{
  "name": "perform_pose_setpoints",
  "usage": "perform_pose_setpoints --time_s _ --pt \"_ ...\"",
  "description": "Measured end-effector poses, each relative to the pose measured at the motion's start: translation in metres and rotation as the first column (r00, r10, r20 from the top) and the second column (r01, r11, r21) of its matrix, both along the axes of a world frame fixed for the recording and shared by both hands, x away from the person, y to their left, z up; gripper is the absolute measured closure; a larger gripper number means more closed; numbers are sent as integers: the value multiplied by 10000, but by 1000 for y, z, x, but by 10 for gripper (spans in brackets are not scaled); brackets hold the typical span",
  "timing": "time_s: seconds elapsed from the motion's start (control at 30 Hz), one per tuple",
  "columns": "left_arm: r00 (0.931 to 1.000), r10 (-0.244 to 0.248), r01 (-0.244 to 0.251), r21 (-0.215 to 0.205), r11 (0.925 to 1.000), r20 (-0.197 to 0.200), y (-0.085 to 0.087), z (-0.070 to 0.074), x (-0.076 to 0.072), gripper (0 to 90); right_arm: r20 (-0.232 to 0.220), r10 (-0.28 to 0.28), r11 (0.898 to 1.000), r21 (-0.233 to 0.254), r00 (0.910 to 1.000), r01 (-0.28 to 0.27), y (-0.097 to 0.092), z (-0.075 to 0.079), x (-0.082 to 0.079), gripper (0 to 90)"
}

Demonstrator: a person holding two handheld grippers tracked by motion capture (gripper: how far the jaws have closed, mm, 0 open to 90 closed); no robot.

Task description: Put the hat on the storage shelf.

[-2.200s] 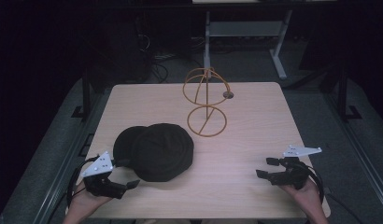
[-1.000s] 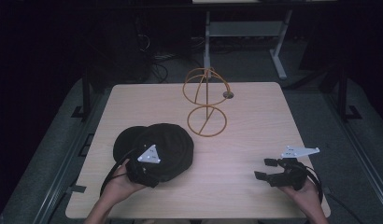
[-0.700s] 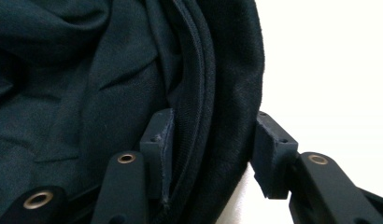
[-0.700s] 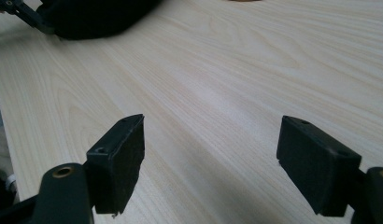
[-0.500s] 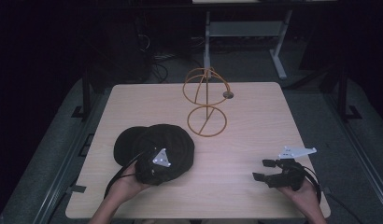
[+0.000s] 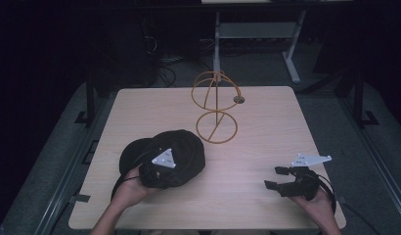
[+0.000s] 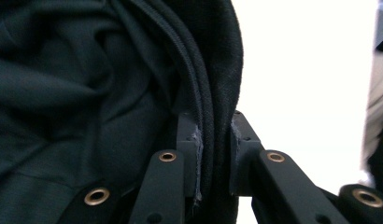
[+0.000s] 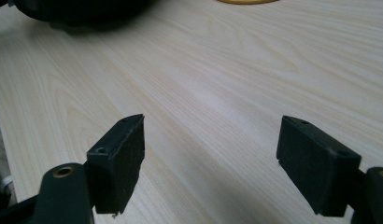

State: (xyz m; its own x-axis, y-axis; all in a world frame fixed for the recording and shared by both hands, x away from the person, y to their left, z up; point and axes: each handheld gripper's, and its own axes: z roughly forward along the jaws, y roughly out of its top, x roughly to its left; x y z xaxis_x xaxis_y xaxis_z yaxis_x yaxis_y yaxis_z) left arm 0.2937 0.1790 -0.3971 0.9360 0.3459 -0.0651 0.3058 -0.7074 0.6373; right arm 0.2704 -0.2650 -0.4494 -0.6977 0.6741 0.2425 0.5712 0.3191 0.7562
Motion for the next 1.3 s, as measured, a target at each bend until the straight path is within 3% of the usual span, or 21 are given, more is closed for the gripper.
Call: perform_pose_setpoints --time_s 0.2,0.33,0.53,0.67,0.7,0.73,0.8,0.87,1.13,1.3 --pt "9997 -172 149 -1182 9929 -183 3 22 -1 775 468 128 9996 253 9988 -140 9 11 -4 201" --pt "9984 -461 386 -1944 9802 -341 2 33 -2 774 611 169 9986 482 9980 -199 13 15 -5 196" --pt "9946 -845 630 -2937 9538 -610 -5 43 -1 772 1087 215 9886 1456 9938 -373 20 28 -8 188" --pt "9927 -1068 840 -3109 9467 -568 -15 47 0 771 1318 351 9846 1655 9906 -569 25 32 -10 187" --pt "9920 -1138 908 -3181 9437 -545 -18 49 0 771 1395 368 9836 1701 9895 -606 26 34 -11 187" --pt "9903 -1261 995 -3375 9361 -577 -23 51 0 772 1478 453 9807 1815 9880 -721 30 37 -11 185" --pt "9898 -1311 1044 -3423 9338 -560 -26 52 1 772 1549 497 9795 1855 9867 -785 32 39 -10 185" --pt "9875 -1468 1163 -3611 9252 -580 -35 55 1 772 1599 623 9755 1992 9852 -940 38 42 -8 185" --pt "9833 -1801 1568 -3751 9136 -276 -56 68 2 773 2116 810 9714 2021 9740 -1247 46 56 -6 185" --pt "9755 -2196 1998 -3717 9066 -113 -72 76 0 772 2445 842 9641 2250 9660 -1410 51 64 -3 184"
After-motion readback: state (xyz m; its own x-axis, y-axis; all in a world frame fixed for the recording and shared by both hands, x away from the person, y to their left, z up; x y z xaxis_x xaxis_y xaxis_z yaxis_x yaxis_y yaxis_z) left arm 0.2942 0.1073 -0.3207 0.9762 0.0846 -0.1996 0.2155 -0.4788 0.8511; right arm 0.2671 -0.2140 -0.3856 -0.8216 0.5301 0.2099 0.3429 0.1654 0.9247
